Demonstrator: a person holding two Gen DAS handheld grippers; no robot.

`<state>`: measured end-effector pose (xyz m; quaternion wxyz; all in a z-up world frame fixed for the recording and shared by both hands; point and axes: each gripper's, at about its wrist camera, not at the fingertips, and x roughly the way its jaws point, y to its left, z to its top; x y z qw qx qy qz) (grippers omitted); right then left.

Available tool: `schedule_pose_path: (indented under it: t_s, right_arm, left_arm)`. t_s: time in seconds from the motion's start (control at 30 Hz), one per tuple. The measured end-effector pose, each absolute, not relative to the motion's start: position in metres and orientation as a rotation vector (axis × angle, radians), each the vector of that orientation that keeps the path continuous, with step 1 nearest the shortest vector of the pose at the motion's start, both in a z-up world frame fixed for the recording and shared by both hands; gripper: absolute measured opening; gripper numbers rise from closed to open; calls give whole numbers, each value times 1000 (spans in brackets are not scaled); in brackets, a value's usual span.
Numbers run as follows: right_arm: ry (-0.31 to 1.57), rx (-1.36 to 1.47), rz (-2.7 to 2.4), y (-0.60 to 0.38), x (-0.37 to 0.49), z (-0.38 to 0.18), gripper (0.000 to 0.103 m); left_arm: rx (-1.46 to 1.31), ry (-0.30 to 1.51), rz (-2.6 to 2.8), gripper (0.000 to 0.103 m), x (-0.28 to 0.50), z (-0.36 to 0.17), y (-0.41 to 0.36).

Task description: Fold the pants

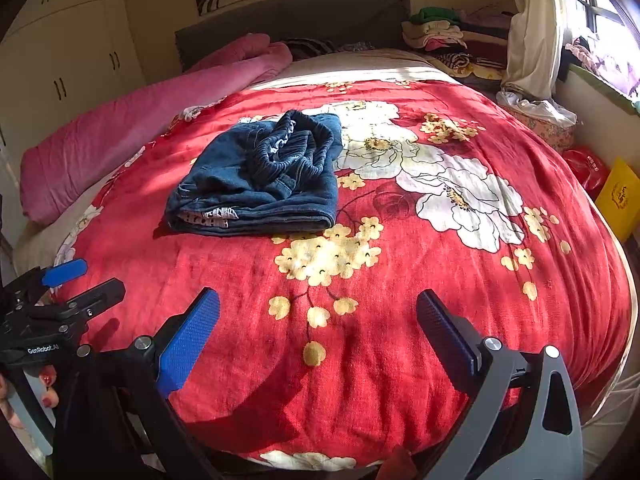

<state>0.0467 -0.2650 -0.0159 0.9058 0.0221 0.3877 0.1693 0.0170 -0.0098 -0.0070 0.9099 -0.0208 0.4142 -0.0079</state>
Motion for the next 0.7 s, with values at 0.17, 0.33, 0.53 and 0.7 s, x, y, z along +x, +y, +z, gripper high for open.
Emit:
schedule_pose_path:
  t_s: [0.17,0.33,0.53,0.7]
  right_arm:
    - [806,49,348,-266,48,-17,98]
    - [808,52,346,-267,50,-19,98]
    - [816,54,346,-267,53,-22,98]
    - [820,63,329,-275,62,-28,98]
  left_arm:
    - [-53,864,-10,93,18,-9,-7]
    - [-50,867,3,93,19,-9,-5]
    - [-60,872,4,93,21,-13,-3]
    - [-59,854,19,93,26,-16,3]
